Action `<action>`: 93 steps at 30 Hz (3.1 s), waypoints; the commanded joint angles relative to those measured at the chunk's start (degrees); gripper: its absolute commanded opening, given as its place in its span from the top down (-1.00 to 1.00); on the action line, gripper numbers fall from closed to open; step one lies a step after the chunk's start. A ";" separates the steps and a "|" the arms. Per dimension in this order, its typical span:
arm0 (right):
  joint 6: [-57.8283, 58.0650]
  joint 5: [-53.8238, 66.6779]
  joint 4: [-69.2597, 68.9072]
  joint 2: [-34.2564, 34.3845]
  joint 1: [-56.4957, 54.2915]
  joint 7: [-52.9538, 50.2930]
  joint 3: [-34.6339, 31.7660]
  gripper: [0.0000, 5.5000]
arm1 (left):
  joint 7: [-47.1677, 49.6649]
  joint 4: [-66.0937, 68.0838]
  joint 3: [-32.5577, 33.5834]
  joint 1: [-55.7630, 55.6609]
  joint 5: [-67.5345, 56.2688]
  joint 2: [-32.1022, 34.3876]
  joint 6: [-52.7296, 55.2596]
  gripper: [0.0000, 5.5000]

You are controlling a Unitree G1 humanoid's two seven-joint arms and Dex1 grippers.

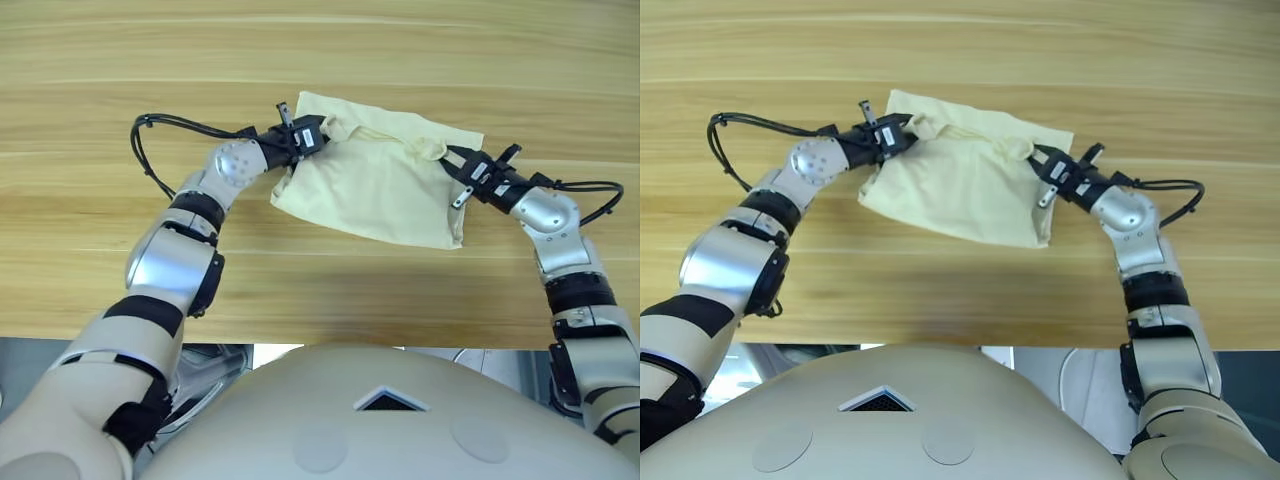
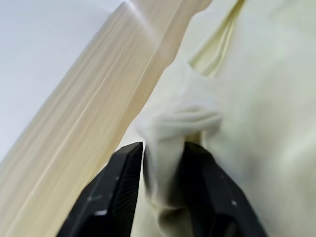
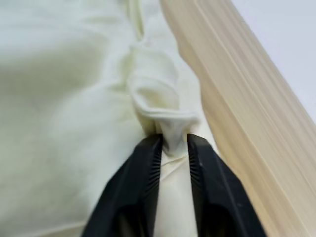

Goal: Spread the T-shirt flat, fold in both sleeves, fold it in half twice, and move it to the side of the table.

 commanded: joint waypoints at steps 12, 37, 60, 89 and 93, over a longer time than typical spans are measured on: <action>3.84 7.25 12.75 7.70 -10.81 -0.22 -5.34 -0.30 | -4.80 2.32 17.44 -5.12 -13.63 -2.70 15.48 -0.38; -4.70 3.32 -19.68 3.23 -0.77 1.30 -11.60 -0.53 | -47.90 -33.34 33.76 12.94 -37.10 3.17 -2.54 -0.38; 1.23 -11.06 -24.01 -17.14 19.97 9.33 0.67 0.92 | -34.18 -27.60 20.09 14.27 -30.84 0.97 -12.40 0.89; -0.13 0.83 -19.61 -20.60 25.08 3.03 -19.57 1.00 | -30.20 -23.04 18.38 11.99 -29.62 2.27 -14.17 0.99; 1.46 -3.39 -19.03 -19.86 24.94 3.95 -14.39 1.00 | -30.42 -23.34 18.25 12.28 -29.74 2.72 -14.23 0.99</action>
